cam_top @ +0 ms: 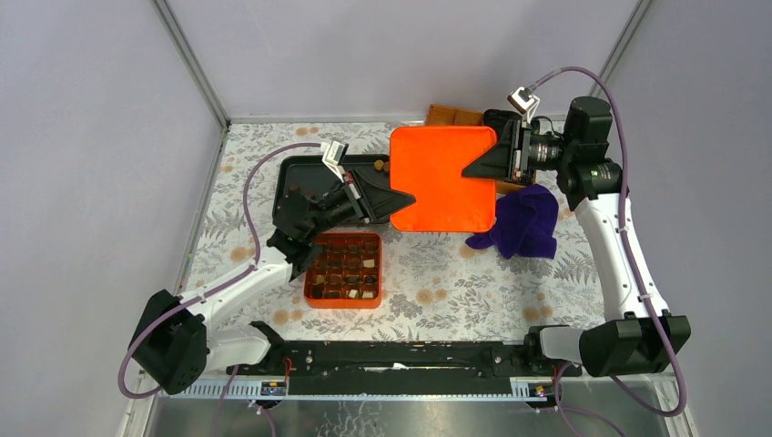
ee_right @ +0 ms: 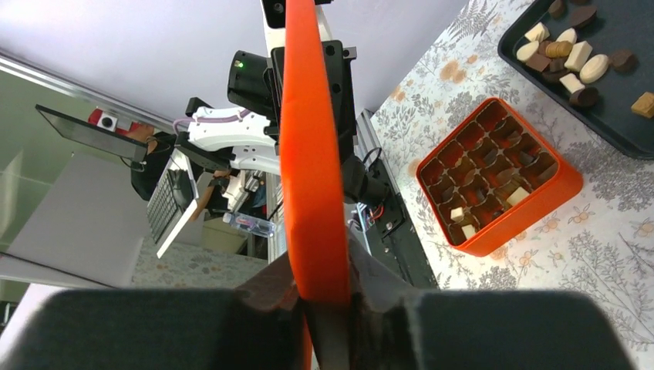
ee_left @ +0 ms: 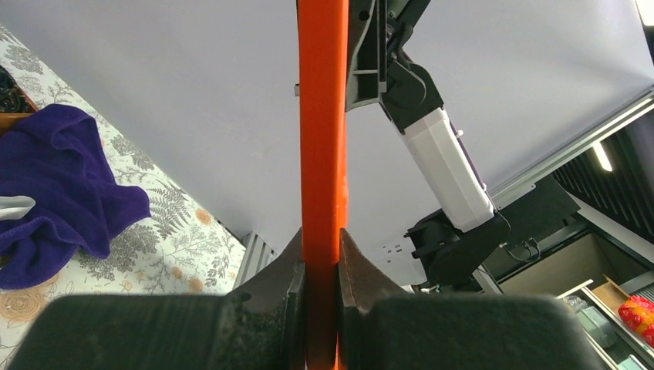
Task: Pack the chocolate
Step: Pick up the box lid from the center of the board.
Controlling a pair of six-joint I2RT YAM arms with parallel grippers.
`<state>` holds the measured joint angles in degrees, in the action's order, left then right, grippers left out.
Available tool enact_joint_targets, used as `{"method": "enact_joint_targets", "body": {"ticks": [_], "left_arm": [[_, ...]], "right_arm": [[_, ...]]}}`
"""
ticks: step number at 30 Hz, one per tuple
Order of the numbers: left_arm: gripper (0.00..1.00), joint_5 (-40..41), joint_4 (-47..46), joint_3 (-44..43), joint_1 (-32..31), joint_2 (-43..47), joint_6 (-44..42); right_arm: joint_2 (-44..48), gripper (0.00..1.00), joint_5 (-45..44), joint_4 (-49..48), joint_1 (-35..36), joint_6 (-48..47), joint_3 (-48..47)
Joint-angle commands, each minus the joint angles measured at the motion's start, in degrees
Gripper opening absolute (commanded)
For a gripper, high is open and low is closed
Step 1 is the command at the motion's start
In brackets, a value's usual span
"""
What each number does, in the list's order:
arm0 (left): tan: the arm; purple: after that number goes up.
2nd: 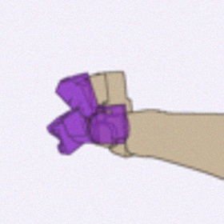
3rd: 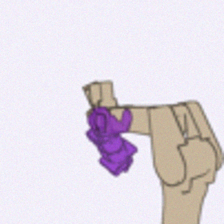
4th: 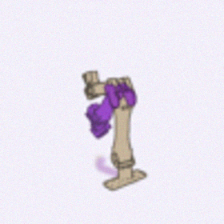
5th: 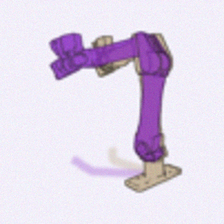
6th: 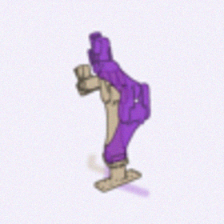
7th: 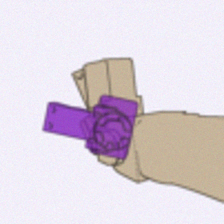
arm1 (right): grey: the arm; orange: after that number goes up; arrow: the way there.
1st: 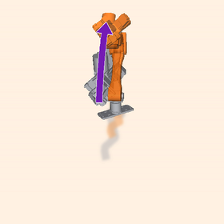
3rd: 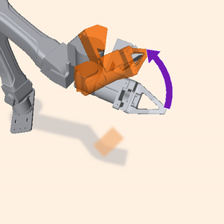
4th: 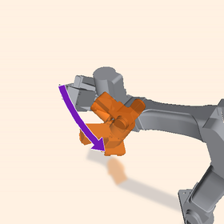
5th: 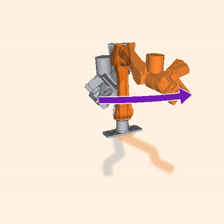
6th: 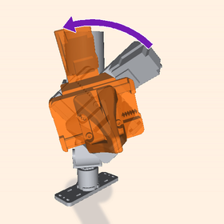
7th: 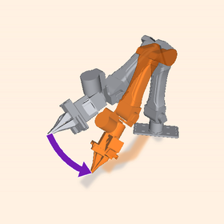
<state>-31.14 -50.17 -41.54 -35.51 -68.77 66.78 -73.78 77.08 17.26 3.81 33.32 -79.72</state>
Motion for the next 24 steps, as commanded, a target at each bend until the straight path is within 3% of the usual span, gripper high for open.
{"method": "enact_joint_targets", "body": {"ticks": [1,3,6,8,11,13,17,22,24], "left_arm": [[0.0,1.72,-2.22,0.11,0.64,1.27,-0.32],[0.06,2.26,-0.85,0.33,0.78,1.76,-0.57],[0.52,4.83,7.46,1.0,2.52,4.9,-2.29],[0.7,9.11,21.78,0.99,4.87,9.3,-5.96],[0.82,19.08,51.25,-1.61,7.77,14.77,-15.3],[0.81,25.68,66.64,-3.81,8.88,16.67,-20.8],[0.66,38.36,87.38,-6.6,9.56,19.01,-26.59],[0.43,51.99,100.75,-7.56,10.11,21.64,-24.44],[0.31,52.81,101.41,-7.63,11.21,20.8,-23.51]], "right_arm": [[3.17,0.13,2.09,-8.02,0.14,5.75,2.35],[3.41,0.04,2.38,-10.83,0.14,8.81,3.26],[4.0,0.0,2.15,-14.37,0.06,11.57,5.24],[4.81,0.0,0.53,-12.42,-0.21,9.21,6.6],[5.54,0.0,-2.46,-6.22,-0.21,3.04,9.74],[5.87,0.0,-3.24,-6.45,-0.35,1.87,13.62],[6.32,0.0,-4.56,-7.89,-0.39,0.44,17.94],[5.52,0.0,-4.95,-8.03,-0.39,-1.46,20.35],[5.26,0.0,-4.93,-8.52,-0.41,-1.4,21.11]]}}
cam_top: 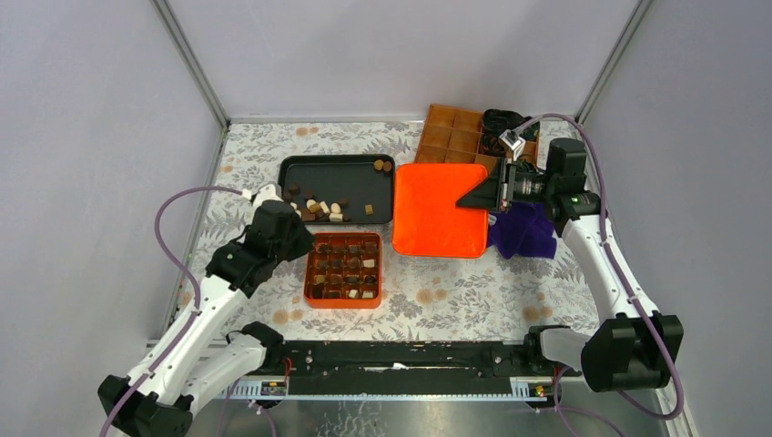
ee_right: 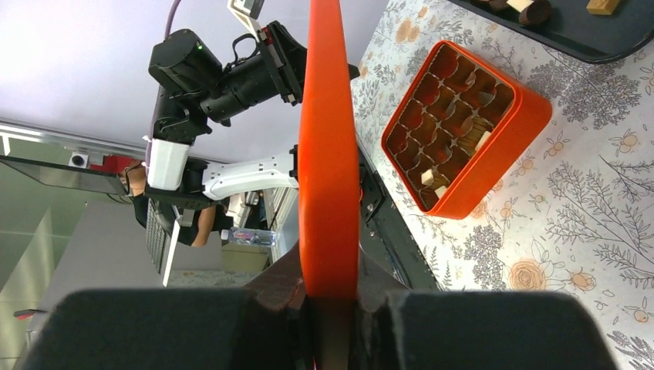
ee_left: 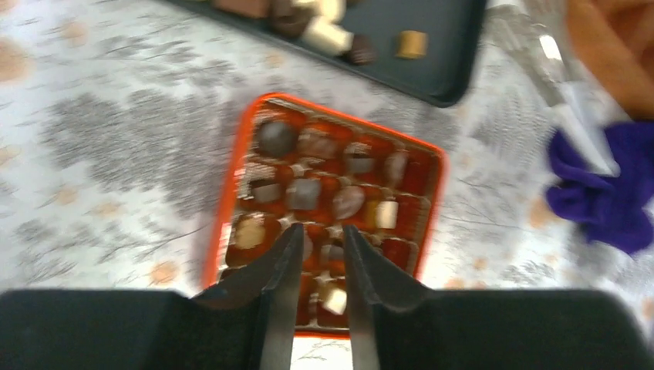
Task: Pack the chocolate
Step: Pick up the box lid from the center of the board, then move the packing box to the center of the board.
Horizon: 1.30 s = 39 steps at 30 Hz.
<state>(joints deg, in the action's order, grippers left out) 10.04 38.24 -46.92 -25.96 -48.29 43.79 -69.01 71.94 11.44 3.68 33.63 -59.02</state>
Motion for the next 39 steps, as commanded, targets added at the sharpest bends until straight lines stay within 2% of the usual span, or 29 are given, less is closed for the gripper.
{"method": "enact_joint_targets", "body": {"ticks": [1,4,8,11,15,21,24,28,35,39], "left_arm": [[0.23,11.69,13.02,-2.3,2.33,-0.84,-0.59],[0.0,9.78,10.92,-1.4,5.77,-5.09,-2.03],[0.0,3.45,4.89,1.94,12.86,-11.62,-6.23],[0.0,2.6,1.69,3.43,15.98,-15.57,-8.12],[0.0,-1.89,-2.87,5.27,17.16,-20.21,-9.36],[0.0,-18.11,-11.03,9.79,17.05,-24.1,-7.2],[0.0,-23.35,-14.76,11.47,15.87,-23.77,-4.98],[0.0,-27.36,-20.66,12.45,9.98,-23.27,0.89],[0.0,-26.07,-31.52,11.56,-2.55,-27.6,11.89],[0.0,-26.16,-37.54,11.49,-6.34,-30.17,15.35]], "right_arm": [[0.4,0.0,0.3,-2.78,-0.26,-1.68,0.55],[0.37,0.0,0.69,-2.67,-0.27,-1.69,0.71],[0.54,0.0,1.05,-2.69,-0.29,-1.76,1.06],[0.63,0.01,1.55,-2.73,-0.26,-1.69,1.4],[0.38,0.01,1.85,-2.87,-0.26,-1.73,1.93],[-0.6,0.02,2.12,-4.41,-0.04,-0.95,3.16],[-1.26,0.02,2.31,-6.16,0.33,0.05,4.04],[-1.71,0.03,1.8,-7.92,1.35,0.9,5.68],[-2.63,0.04,-0.59,-10.74,3.38,1.76,10.52],[-2.18,0.06,-2.25,-18.58,3.57,7.48,16.18]]}}
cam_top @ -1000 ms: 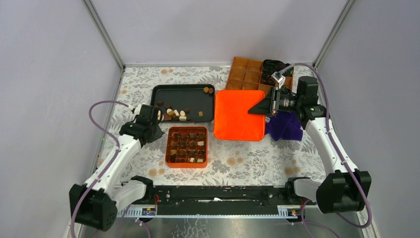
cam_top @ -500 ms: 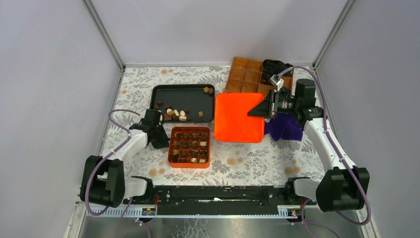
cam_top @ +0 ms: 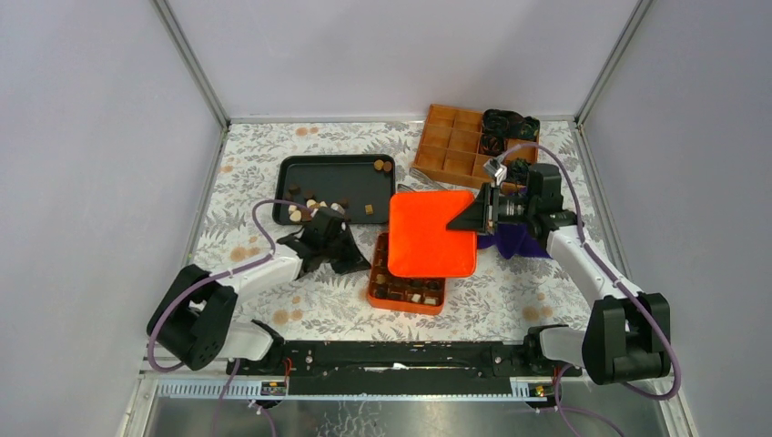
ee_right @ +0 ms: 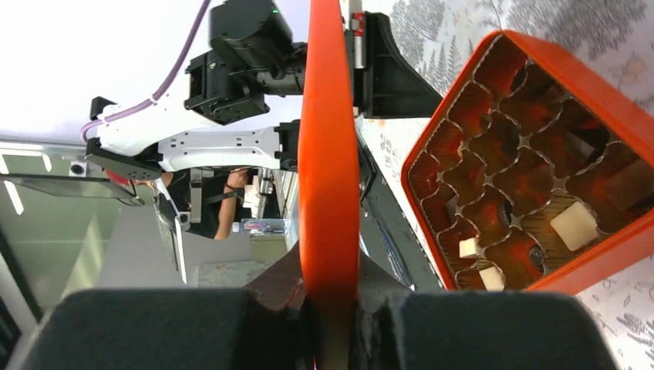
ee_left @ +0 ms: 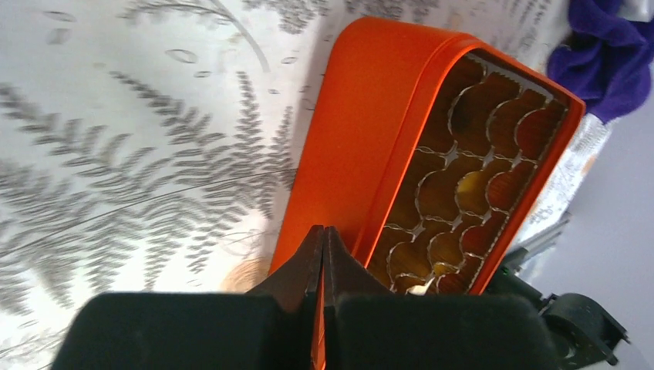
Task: Pack the chocolate
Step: Move the packing box to the center of the board.
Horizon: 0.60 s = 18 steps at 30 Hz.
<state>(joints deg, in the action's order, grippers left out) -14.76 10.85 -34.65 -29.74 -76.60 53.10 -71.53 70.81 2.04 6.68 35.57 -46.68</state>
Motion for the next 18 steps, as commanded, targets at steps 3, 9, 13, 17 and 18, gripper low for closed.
{"method": "enact_joint_targets", "body": {"ticks": [3,9,13,17,18], "left_arm": [[0.01,-1.25,-12.97,-0.43,-4.28,-2.83,7.38],[0.07,0.19,-14.2,3.71,-5.35,0.47,9.3],[0.24,5.01,-8.04,5.64,-5.16,7.75,9.35],[0.46,10.99,0.25,6.46,-5.07,16.57,10.12],[0.51,12.26,2.05,6.71,-5.07,18.99,10.55]], "right_arm": [[2.09,0.1,-3.54,-16.52,0.82,11.69,10.52],[7.86,0.1,-11.49,-28.57,3.1,21.74,21.97],[10.95,0.12,-17.09,-32.45,5.33,24.35,26.55],[11.93,0.12,-21.35,-33.72,7.29,25.12,29.3],[11.83,0.12,-22.39,-33.91,8.07,24.83,29.5]]}}
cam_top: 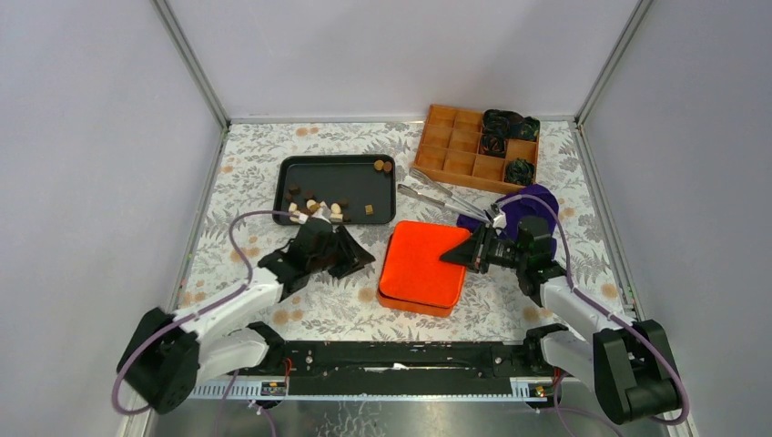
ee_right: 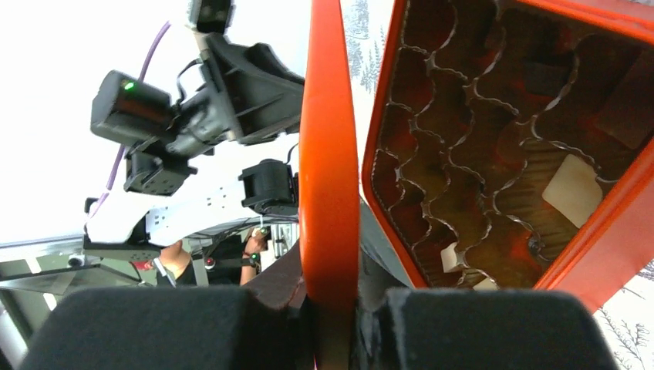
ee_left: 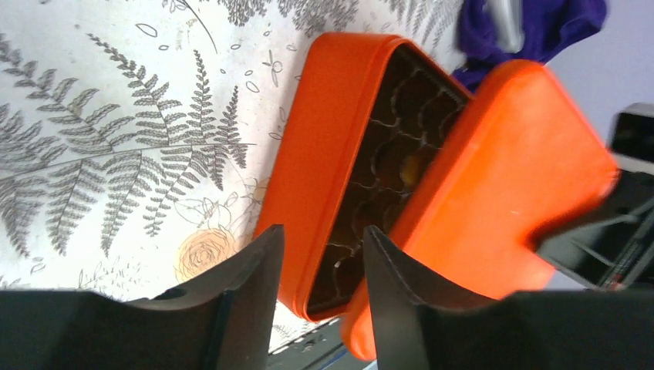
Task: Pack the chocolate
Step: Move the packing box to the center of the board, then close the box lid on the packing box.
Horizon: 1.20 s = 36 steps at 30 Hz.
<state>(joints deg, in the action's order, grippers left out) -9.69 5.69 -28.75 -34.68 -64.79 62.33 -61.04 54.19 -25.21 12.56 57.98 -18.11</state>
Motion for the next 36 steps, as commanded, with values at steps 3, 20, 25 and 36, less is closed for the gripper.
{"method": "enact_joint_targets", "body": {"ticks": [3,20,25,36], "left_arm": [[0.63,8.97,9.88,2.12,-0.11,13.61,2.36],[0.69,-2.05,-1.82,4.58,-1.03,9.35,1.87],[0.66,-3.74,-4.67,2.04,-2.59,2.27,0.48],[0.67,-2.44,-4.88,1.0,-3.46,1.59,0.63]], "right_arm": [[-0.11,0.13,-8.04,-7.56,4.55,2.38,0.69],[0.68,0.15,-13.69,0.87,6.6,-2.83,0.01],[2.81,0.19,-14.88,2.47,6.41,-3.29,1.15],[0.9,0.2,-13.72,1.36,6.43,-2.81,1.72]]}}
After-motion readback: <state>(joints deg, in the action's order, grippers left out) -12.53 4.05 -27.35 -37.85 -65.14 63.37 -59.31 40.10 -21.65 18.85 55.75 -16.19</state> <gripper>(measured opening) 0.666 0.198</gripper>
